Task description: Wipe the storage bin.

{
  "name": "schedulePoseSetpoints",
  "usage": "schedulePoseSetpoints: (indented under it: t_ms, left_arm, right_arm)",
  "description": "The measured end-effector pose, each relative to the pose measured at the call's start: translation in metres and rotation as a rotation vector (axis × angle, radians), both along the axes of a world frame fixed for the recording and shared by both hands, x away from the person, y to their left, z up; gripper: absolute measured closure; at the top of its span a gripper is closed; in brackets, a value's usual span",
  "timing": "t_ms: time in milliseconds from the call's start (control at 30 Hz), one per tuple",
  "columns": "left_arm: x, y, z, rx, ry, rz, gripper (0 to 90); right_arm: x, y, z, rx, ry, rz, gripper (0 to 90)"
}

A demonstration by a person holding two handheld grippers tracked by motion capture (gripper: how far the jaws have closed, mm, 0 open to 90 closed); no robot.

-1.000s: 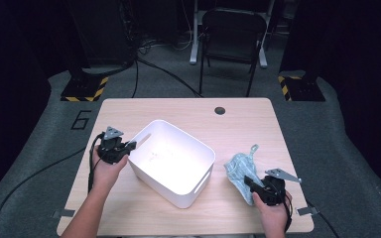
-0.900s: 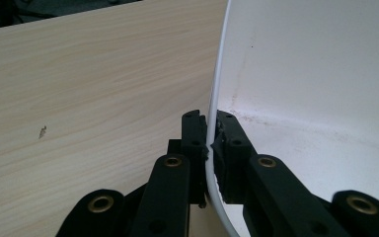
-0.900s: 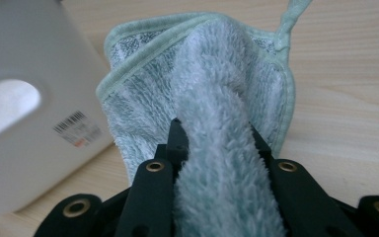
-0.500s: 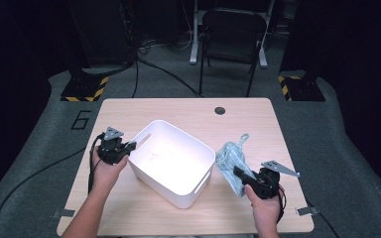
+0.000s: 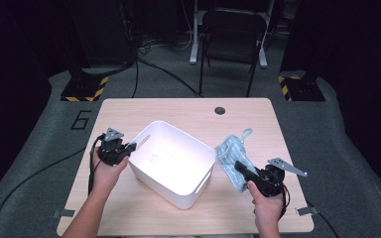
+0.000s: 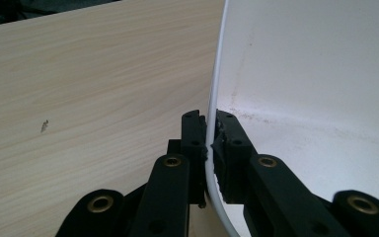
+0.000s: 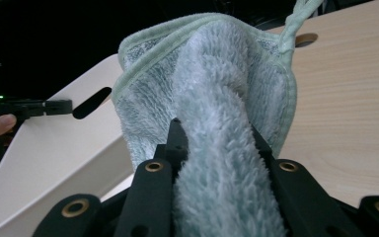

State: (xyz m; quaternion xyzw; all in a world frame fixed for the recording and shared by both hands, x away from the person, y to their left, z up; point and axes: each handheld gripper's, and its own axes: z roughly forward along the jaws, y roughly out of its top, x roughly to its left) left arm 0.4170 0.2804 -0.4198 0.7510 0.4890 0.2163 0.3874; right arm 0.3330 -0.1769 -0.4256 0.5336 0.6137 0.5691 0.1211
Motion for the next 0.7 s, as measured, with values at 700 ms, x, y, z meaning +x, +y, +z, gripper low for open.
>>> schedulePoseSetpoints:
  t_ms: [700]
  left_arm:
    - [-0.021,0.007,0.001,0.01,0.016,-0.018,83.5]
  right_arm:
    - [0.021,0.047,-0.014,-0.107,0.022,0.135,70.7]
